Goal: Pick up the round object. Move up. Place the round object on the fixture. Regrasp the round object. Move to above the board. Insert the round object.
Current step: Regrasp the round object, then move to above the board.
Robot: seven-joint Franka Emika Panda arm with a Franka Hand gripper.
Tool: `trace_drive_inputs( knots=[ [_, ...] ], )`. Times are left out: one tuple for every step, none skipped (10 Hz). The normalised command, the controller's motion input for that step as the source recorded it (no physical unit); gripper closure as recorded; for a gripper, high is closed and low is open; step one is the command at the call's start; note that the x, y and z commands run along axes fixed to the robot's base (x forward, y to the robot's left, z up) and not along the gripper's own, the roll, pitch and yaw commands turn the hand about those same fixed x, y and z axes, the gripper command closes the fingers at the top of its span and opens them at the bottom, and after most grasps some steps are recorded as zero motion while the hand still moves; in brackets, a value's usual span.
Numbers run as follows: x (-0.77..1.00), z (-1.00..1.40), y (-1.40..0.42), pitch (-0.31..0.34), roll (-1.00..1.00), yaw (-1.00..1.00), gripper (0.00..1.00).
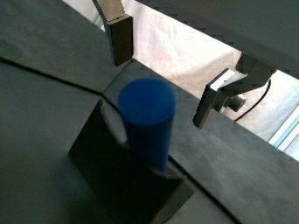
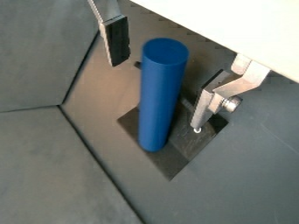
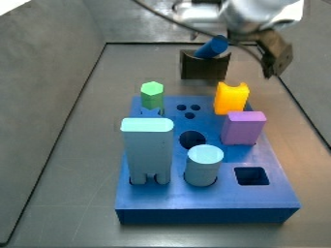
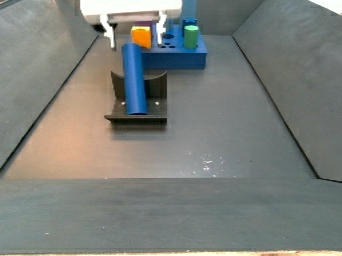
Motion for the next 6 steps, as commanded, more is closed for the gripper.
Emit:
trace_drive_inputs(
  knots=[
    [0.07, -0.57, 0.0, -0.057, 0.07, -0.07, 0.0],
    [0.07, -0.36, 0.0, -0.028, 0.07, -0.06, 0.0],
    [0.07, -0.2, 0.0, -0.006, 0.07, -0.05, 0.0],
    [0.0, 0.0, 0.0, 0.0, 0.0, 0.0, 1.0],
    [-0.17, 1.0, 0.18, 0.393, -0.27, 0.08, 1.0],
    [-0.17, 1.0, 0.18, 0.391, -0.27, 0.08, 1.0]
  ],
)
